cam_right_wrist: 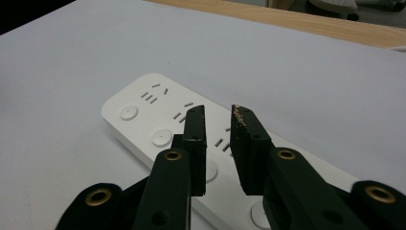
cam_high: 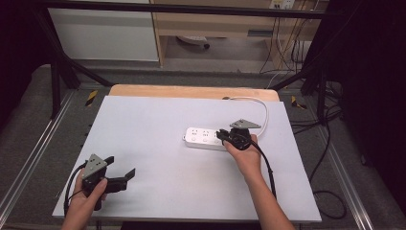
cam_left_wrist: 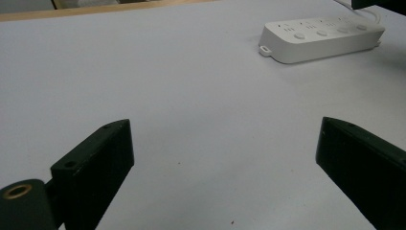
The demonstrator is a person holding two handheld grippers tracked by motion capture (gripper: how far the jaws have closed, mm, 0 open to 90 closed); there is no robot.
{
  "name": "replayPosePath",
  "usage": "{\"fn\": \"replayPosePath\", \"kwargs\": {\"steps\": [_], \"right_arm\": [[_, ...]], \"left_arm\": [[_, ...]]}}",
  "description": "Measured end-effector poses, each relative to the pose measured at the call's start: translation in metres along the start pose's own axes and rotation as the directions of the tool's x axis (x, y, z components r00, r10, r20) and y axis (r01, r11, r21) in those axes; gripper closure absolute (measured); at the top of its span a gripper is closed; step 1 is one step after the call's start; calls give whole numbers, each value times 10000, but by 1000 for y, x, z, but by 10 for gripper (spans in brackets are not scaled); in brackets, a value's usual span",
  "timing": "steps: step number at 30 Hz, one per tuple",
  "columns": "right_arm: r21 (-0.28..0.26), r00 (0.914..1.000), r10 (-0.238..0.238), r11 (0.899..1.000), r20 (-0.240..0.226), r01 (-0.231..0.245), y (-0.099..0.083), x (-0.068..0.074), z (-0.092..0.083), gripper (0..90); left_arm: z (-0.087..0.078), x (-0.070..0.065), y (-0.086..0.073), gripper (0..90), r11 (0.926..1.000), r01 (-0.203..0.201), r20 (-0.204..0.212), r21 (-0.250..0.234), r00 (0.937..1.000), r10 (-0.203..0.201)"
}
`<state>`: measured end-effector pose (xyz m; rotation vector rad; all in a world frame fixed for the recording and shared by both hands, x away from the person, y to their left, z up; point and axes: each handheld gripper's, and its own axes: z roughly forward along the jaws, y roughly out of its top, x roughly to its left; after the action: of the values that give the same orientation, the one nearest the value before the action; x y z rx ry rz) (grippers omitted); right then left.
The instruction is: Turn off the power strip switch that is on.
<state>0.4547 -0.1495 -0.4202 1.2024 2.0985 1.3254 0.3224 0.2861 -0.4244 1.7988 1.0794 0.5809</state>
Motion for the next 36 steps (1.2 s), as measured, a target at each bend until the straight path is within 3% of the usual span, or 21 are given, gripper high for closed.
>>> {"fn": "replayPosePath", "kwargs": {"steps": [21, 36], "right_arm": [[-263, 9993, 376, 9989, 5, -376, 9, -4, -15, 570], [-387, 9974, 719, 9967, -9, -719, 18, -6, -28, 150]], "left_arm": [[0, 0, 0, 56, 10000, -26, 3, 44, 10000, 26], [0, 0, 0, 56, 10000, -3, 5, 62, 10000, 3]]}}
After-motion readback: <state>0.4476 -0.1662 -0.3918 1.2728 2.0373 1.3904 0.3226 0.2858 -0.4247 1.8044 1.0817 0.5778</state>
